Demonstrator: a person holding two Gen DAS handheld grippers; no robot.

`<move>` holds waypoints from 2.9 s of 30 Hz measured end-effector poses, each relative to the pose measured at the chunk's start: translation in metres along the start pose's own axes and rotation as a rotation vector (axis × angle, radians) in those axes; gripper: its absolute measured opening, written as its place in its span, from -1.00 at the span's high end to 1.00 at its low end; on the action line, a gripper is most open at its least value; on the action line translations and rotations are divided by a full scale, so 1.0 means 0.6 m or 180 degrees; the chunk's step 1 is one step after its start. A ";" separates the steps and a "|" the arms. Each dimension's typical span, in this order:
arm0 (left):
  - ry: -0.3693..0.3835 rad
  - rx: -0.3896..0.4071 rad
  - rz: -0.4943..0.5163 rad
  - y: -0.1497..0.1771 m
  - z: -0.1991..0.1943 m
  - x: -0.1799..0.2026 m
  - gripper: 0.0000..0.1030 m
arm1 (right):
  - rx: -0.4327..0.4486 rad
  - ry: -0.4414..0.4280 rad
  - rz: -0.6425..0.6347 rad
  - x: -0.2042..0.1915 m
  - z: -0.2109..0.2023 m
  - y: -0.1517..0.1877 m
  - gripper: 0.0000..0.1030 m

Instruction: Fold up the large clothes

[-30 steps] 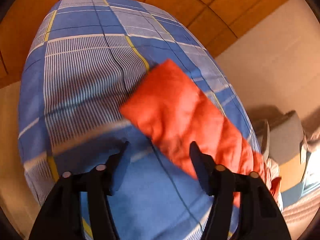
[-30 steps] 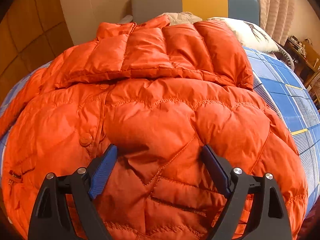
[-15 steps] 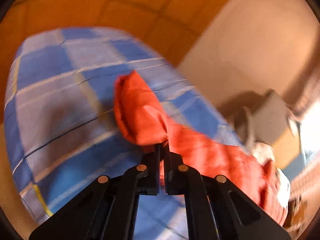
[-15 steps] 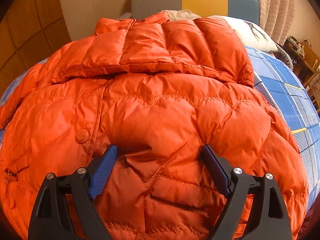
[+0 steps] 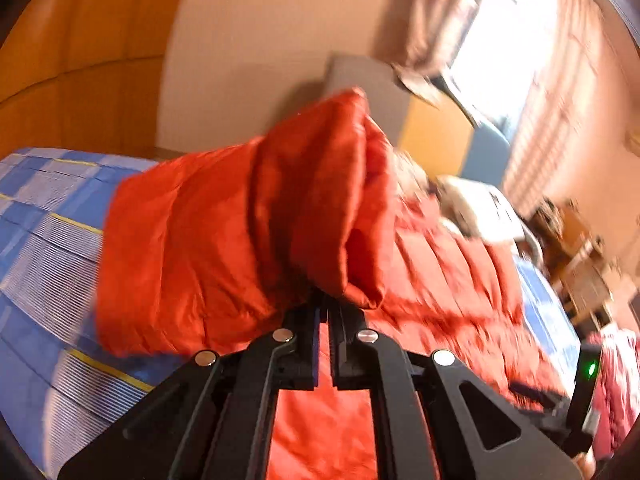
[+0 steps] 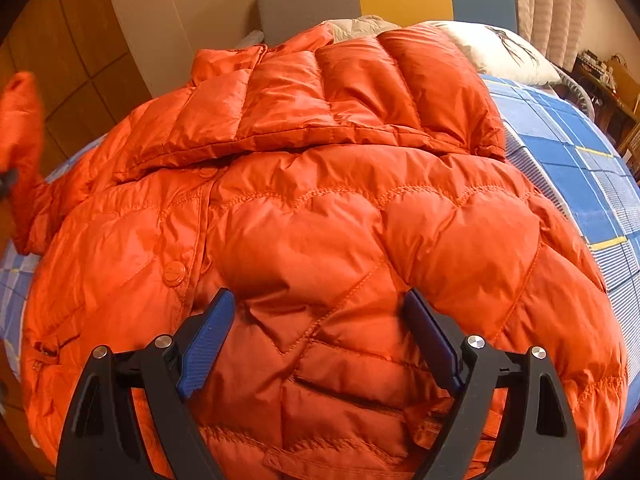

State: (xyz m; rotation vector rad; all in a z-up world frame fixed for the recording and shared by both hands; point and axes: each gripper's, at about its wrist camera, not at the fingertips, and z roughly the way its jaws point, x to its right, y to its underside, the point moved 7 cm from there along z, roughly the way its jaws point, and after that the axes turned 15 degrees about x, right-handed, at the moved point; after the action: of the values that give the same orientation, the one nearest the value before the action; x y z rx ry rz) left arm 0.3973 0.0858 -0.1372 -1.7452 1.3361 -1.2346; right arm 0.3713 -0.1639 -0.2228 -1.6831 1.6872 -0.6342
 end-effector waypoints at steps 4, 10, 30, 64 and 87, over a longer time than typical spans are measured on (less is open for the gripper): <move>0.0192 -0.0315 0.0053 0.052 0.019 0.032 0.46 | -0.0018 -0.0032 0.0050 0.007 -0.003 -0.002 -0.67; 0.0274 -0.0347 -0.0114 0.094 -0.015 0.020 -0.18 | -0.0027 -0.0079 0.0175 0.005 -0.009 -0.011 -0.65; -0.0225 -0.0422 -0.0315 0.150 -0.042 -0.085 -0.15 | -0.0284 -0.1375 0.0432 -0.291 0.103 -0.088 0.21; -0.0445 -0.0402 -0.0150 0.081 0.023 -0.054 -0.16 | 0.0389 0.0092 0.0837 0.118 0.064 -0.154 0.74; -0.0302 -0.0586 -0.0049 0.048 0.189 -0.022 -0.21 | 0.0352 0.0171 0.0428 0.097 0.145 -0.204 0.00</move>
State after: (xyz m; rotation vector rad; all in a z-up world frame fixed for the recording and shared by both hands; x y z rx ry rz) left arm 0.4905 0.0817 -0.2093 -1.9190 1.4203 -1.0505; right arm 0.5205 -0.2185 -0.1967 -1.4741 1.7532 -0.7005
